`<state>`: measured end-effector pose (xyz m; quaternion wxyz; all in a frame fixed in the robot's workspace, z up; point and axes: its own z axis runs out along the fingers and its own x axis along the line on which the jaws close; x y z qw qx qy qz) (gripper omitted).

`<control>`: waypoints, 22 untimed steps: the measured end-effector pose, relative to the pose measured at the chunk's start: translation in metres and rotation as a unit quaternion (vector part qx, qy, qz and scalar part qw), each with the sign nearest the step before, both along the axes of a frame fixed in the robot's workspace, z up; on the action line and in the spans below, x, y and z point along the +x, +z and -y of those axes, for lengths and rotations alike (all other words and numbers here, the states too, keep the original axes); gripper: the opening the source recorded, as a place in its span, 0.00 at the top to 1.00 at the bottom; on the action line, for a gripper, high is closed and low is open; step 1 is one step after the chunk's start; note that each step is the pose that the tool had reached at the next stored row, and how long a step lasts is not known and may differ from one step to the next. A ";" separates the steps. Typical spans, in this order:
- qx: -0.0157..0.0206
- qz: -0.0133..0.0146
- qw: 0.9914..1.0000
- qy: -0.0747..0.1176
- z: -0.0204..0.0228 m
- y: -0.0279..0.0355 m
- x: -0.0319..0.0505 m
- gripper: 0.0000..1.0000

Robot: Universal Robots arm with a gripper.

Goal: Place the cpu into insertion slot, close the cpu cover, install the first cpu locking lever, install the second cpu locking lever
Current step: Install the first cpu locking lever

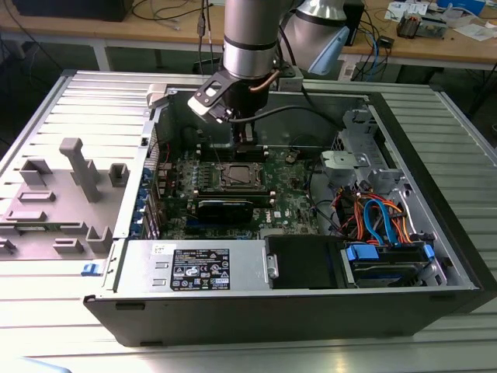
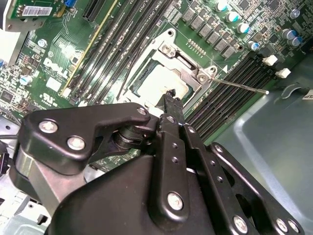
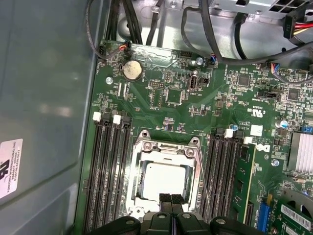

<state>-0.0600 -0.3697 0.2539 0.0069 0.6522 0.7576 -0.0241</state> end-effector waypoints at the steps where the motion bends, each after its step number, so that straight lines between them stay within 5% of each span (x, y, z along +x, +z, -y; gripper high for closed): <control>1: 0.000 0.000 1.000 0.001 0.0000 0.0000 0.0000 0.89; 22: 0.000 0.000 1.000 0.027 0.0000 0.0000 0.0000 0.89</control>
